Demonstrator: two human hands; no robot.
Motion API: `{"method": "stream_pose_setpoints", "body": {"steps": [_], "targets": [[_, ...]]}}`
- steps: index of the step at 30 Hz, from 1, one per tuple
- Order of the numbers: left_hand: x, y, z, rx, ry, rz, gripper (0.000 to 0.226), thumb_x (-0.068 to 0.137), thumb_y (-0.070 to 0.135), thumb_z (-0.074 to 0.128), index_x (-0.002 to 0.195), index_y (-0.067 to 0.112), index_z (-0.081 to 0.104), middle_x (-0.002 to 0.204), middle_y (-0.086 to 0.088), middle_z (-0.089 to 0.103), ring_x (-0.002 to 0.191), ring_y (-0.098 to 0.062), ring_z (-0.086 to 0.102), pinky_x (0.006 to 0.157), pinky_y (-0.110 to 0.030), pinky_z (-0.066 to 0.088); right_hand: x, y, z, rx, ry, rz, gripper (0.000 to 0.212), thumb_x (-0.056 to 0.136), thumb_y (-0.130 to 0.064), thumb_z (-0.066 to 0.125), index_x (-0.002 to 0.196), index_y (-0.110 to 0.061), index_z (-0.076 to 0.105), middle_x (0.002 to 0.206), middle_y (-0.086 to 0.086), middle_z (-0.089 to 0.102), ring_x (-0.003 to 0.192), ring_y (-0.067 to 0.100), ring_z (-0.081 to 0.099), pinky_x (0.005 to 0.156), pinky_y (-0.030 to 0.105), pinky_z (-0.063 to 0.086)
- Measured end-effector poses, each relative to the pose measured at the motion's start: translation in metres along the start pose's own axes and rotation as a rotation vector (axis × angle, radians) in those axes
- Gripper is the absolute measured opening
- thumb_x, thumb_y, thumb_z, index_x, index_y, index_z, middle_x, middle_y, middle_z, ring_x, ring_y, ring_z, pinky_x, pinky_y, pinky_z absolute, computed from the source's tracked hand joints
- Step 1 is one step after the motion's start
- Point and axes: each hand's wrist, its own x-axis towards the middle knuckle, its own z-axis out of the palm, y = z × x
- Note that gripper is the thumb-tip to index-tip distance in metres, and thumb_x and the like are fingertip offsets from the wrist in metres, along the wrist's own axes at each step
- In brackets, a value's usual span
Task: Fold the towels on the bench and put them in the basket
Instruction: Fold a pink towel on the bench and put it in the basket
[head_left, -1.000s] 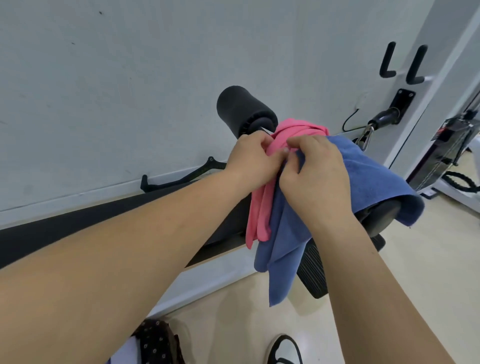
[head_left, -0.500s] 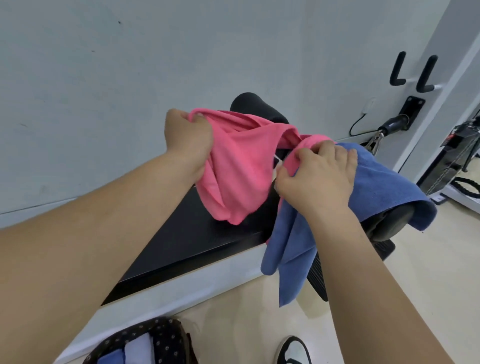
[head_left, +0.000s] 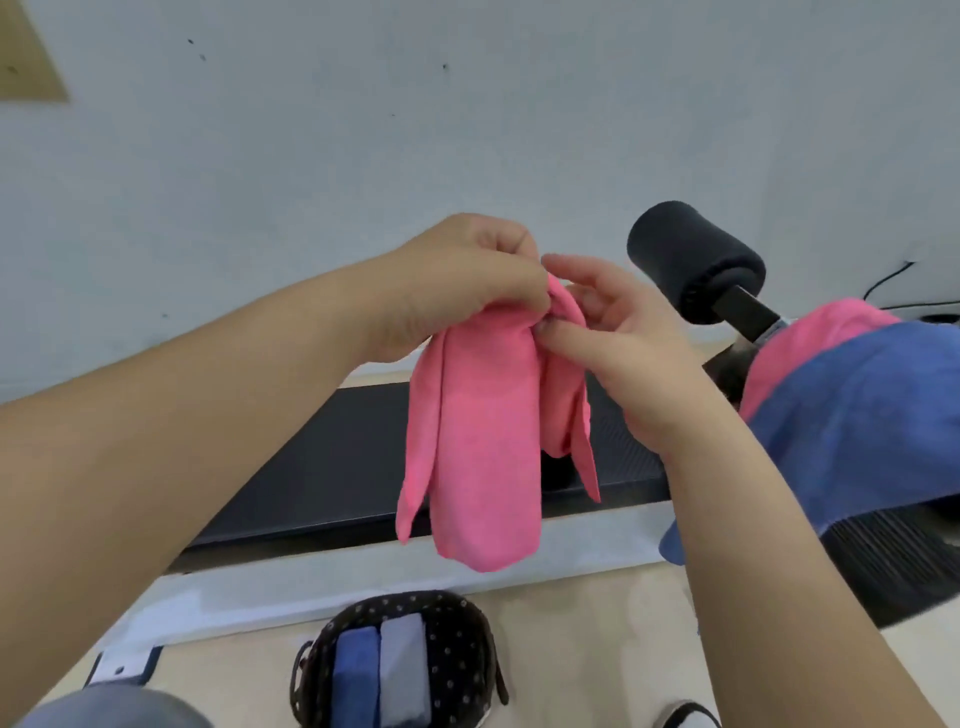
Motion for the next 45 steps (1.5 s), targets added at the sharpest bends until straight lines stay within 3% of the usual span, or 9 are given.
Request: {"method": "stream_pose_setpoints", "body": {"steps": [5, 9, 12, 16, 24, 33, 36, 41, 45], "targets": [[-0.029, -0.015, -0.019, -0.197, -0.047, -0.034, 0.028, 0.089, 0.018, 0.067, 0.061, 0.019, 0.061, 0.064, 0.002, 0.060, 0.062, -0.012, 0.057, 0.057, -0.021, 0.047, -0.001, 0.009, 0.025, -0.020, -0.210, 0.180, 0.029, 0.088, -0.022, 0.080, 0.115, -0.013, 0.076, 0.113, 0.008, 0.078, 0.110, 0.024, 0.073, 0.094, 0.038, 0.057], [-0.032, -0.041, -0.023, -0.143, -0.004, -0.150, 0.037, 0.097, 0.035, 0.067, 0.065, 0.022, 0.054, 0.072, -0.004, 0.053, 0.069, -0.018, 0.051, 0.067, -0.028, 0.042, -0.002, 0.020, 0.020, 0.163, -0.337, 0.331, 0.059, 0.074, -0.020, 0.088, 0.121, 0.007, 0.064, 0.109, 0.014, 0.069, 0.101, 0.028, 0.067, 0.091, 0.040, 0.049], [-0.037, -0.055, -0.021, -0.129, -0.044, -0.151, 0.008, 0.094, 0.015, 0.073, 0.090, 0.018, 0.066, 0.078, -0.001, 0.067, 0.071, -0.012, 0.062, 0.066, -0.024, 0.049, -0.006, 0.027, 0.014, 0.284, -0.461, 0.378, 0.040, 0.075, -0.023, 0.087, 0.102, -0.002, 0.066, 0.095, 0.009, 0.067, 0.084, 0.022, 0.064, 0.075, 0.031, 0.051], [-0.038, -0.062, -0.017, -0.107, -0.051, -0.132, 0.025, 0.094, 0.006, 0.069, 0.116, 0.017, 0.068, 0.085, -0.005, 0.065, 0.078, -0.014, 0.063, 0.076, -0.029, 0.049, -0.014, 0.032, 0.026, 0.285, -0.456, 0.414, 0.027, 0.094, -0.015, 0.070, 0.115, -0.001, 0.063, 0.097, 0.011, 0.069, 0.085, 0.020, 0.067, 0.075, 0.030, 0.054], [-0.036, -0.085, -0.013, 0.419, 0.069, 0.070, 0.016, 0.098, 0.022, 0.065, 0.110, 0.031, 0.069, 0.075, 0.005, 0.053, 0.065, -0.006, 0.049, 0.067, -0.029, 0.048, -0.010, 0.039, 0.009, -0.403, -0.277, 0.356, 0.017, 0.084, -0.007, 0.071, 0.074, -0.012, 0.059, 0.071, -0.001, 0.056, 0.070, 0.015, 0.053, 0.068, 0.033, 0.039], [-0.052, -0.112, -0.021, 0.679, -0.186, -0.189, 0.010, 0.083, 0.021, 0.074, 0.091, 0.027, 0.073, 0.083, 0.008, 0.072, 0.078, -0.011, 0.068, 0.069, -0.034, 0.056, -0.008, 0.078, -0.017, -1.130, 0.176, 0.395, 0.019, 0.074, -0.003, 0.049, 0.077, -0.021, 0.053, 0.083, 0.001, 0.058, 0.077, 0.028, 0.054, 0.066, 0.032, 0.039], [-0.058, -0.133, -0.026, 0.802, -0.208, -0.273, 0.004, 0.083, 0.019, 0.068, 0.079, 0.019, 0.068, 0.081, -0.003, 0.070, 0.076, -0.022, 0.065, 0.064, -0.036, 0.052, -0.007, 0.086, -0.021, -1.070, 0.290, 0.352, 0.023, 0.073, 0.002, 0.047, 0.075, -0.019, 0.053, 0.082, 0.003, 0.055, 0.078, 0.029, 0.052, 0.063, 0.031, 0.038], [-0.065, -0.162, -0.058, 0.816, 0.036, -0.360, 0.024, 0.086, 0.032, 0.069, 0.068, 0.016, 0.067, 0.069, -0.004, 0.066, 0.069, -0.023, 0.062, 0.060, -0.032, 0.046, -0.011, 0.093, -0.032, -0.257, 0.646, 0.341, 0.027, 0.067, 0.005, 0.043, 0.062, -0.021, 0.038, 0.066, 0.003, 0.038, 0.065, 0.020, 0.041, 0.054, 0.035, 0.054], [-0.073, -0.193, -0.070, 0.710, 0.314, -0.329, 0.026, 0.087, 0.035, 0.068, 0.066, 0.020, 0.068, 0.069, -0.001, 0.066, 0.072, -0.024, 0.062, 0.064, -0.035, 0.051, -0.018, 0.100, -0.040, -0.480, 0.673, 0.251, 0.014, 0.070, -0.003, 0.051, 0.069, -0.015, 0.045, 0.067, 0.003, 0.042, 0.061, 0.017, 0.036, 0.054, 0.027, 0.030]]}}
